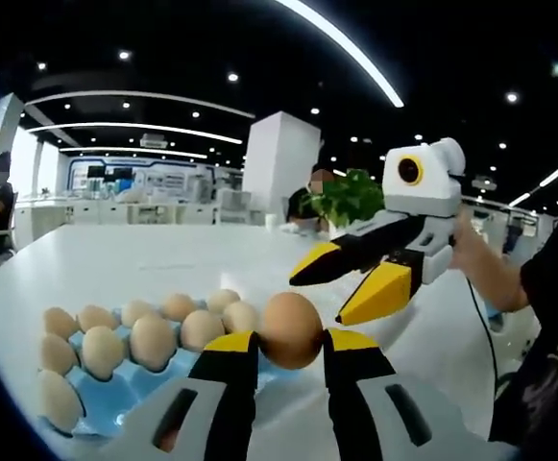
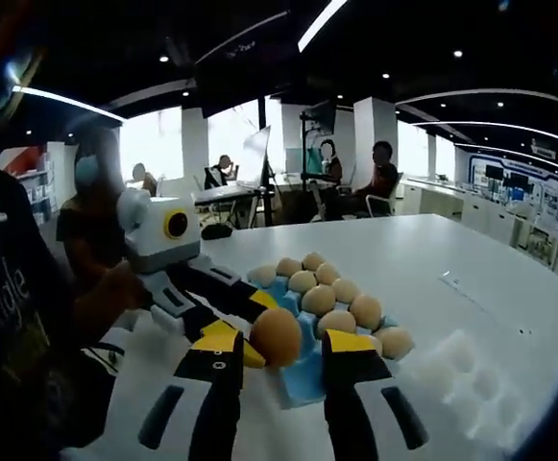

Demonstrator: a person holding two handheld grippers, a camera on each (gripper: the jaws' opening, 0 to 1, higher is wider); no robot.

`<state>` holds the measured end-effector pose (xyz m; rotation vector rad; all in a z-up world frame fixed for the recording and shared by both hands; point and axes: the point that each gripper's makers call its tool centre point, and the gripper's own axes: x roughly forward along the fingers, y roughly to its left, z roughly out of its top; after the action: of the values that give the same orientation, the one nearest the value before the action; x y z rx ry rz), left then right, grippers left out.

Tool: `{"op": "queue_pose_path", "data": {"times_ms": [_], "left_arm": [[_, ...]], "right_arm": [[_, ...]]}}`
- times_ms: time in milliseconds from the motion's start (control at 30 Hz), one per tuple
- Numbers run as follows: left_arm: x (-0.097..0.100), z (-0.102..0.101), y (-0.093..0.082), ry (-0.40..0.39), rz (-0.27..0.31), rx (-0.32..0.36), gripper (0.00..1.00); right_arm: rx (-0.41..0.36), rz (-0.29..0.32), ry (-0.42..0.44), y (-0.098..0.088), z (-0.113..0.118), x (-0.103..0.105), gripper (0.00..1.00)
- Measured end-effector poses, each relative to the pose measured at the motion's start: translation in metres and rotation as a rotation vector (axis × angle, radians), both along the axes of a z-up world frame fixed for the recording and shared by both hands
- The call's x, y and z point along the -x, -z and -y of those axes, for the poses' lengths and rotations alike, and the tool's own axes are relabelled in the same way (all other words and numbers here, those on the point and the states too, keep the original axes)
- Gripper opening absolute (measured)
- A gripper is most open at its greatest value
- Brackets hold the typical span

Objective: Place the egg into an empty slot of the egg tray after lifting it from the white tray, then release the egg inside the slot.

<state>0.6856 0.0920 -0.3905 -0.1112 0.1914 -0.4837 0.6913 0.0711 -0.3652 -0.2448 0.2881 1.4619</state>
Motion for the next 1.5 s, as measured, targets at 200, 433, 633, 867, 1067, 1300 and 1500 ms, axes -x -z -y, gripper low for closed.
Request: {"op": "queue_pose_path", "data": {"times_ms": [200,433,633,867,1067,1300,1500], "left_arm": [[-0.002,-0.021,-0.002,-0.042,0.004,0.006,0.26],[0.002,-0.044,-0.004,-0.109,0.010,0.002,0.27],[0.004,-0.074,-0.006,-0.181,0.016,-0.021,0.27],[0.008,-0.095,-0.005,-0.240,0.013,-0.046,0.27],[0.009,-0.102,-0.001,-0.265,0.004,-0.062,0.27],[0.010,-0.112,0.005,-0.286,-0.008,-0.063,0.27],[0.010,-0.117,0.014,-0.307,-0.036,-0.102,0.27]], "right_arm": [[0.003,-0.006,0.017,0.006,0.013,0.010,0.34],[0.012,-0.018,0.037,0.014,0.026,0.015,0.34],[0.023,-0.018,0.052,0.018,0.034,0.017,0.34],[0.026,-0.020,0.054,0.018,0.034,0.014,0.34],[0.028,-0.017,0.055,0.018,0.033,0.012,0.34],[0.021,-0.017,0.055,0.016,0.032,0.010,0.34],[0.011,-0.016,0.059,0.016,0.031,0.013,0.40]]}}
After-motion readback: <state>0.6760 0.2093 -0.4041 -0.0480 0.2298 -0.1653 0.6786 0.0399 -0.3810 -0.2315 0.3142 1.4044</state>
